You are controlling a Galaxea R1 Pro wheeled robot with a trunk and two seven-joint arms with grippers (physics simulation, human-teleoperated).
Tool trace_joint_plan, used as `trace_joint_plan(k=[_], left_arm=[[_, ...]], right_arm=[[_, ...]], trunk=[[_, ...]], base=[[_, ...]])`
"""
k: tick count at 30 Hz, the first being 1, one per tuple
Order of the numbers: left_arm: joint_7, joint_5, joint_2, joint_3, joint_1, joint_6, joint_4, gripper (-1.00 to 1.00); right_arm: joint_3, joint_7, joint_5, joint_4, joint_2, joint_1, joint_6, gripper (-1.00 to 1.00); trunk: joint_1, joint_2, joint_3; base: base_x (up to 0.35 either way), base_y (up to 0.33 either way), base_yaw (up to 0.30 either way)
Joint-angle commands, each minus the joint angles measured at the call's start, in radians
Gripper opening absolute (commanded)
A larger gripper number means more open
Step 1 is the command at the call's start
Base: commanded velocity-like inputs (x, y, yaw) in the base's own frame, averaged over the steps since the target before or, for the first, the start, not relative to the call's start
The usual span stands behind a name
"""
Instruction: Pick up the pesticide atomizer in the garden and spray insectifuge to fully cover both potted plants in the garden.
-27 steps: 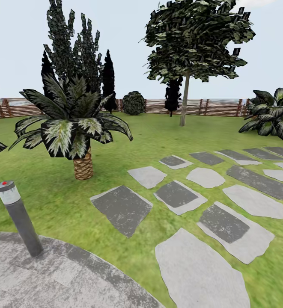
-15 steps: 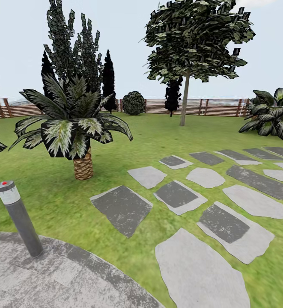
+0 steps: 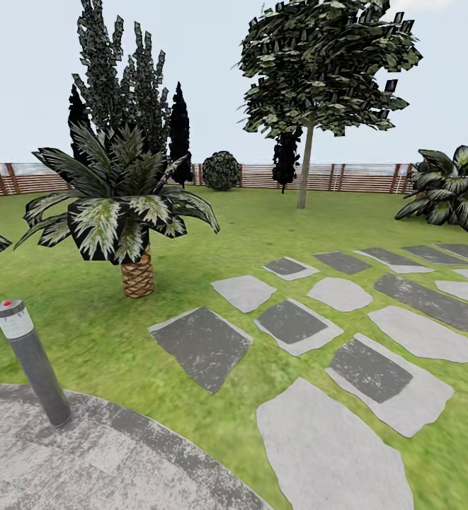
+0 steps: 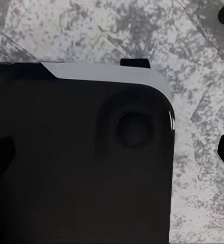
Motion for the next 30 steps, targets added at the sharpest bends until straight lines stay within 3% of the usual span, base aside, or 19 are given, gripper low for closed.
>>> trace_joint_plan(k=[1,6,7,13,17,20,23,30], left_arm=[[-0.001,-0.001,0.0,-0.001,-0.001,-0.008,-0.006,1.0],[-0.002,-0.002,0.002,-0.001,-0.003,-0.036,-0.034,1.0],[-0.002,-0.003,0.003,-0.003,-0.006,-0.143,-0.179,1.0],[-0.001,-0.005,0.002,-0.002,-0.025,-0.162,-0.308,1.0],[0.008,-0.001,-0.001,0.0,-0.068,-0.166,-0.395,1.0],[0.009,-0.001,0.001,0.002,-0.12,-0.18,-0.407,1.0],[0.007,-0.003,0.007,0.004,-0.114,-0.226,-0.39,1.0],[0.004,-0.005,0.007,0.004,-0.115,-0.243,-0.358,1.0]], right_arm=[[0.0,0.0,0.0,-0.005,-0.001,-0.001,-0.009,1.0],[-0.001,0.0,-0.002,-0.033,-0.002,-0.001,-0.037,1.0],[-0.002,0.0,-0.003,-0.271,-0.002,-0.001,-0.264,1.0],[-0.002,0.0,-0.004,-0.352,-0.001,-0.002,-0.29,1.0],[0.0,0.003,0.0,-0.363,-0.003,-0.002,-0.295,1.0],[0.002,0.008,0.004,-0.364,-0.014,-0.002,-0.296,1.0],[0.002,0.008,0.004,-0.363,-0.027,-0.002,-0.296,1.0],[0.002,0.006,0.004,-0.361,-0.028,-0.002,-0.296,1.0]], trunk=[[0.0,0.0,-0.001],[0.0,0.0,-0.001],[0.0,0.0,-0.001],[0.0,0.0,-0.001],[0.0,0.0,-0.001],[0.0,0.0,-0.001],[0.0,0.0,-0.001],[0.0,0.0,-0.001]], base=[[0.0,0.0,0.0],[0.0,0.0,0.0],[0.0,0.0,0.0],[0.0,0.0,0.0],[0.0,0.0,0.0],[0.0,0.0,0.0],[0.0,0.0,0.0],[0.0,0.0,0.0]])
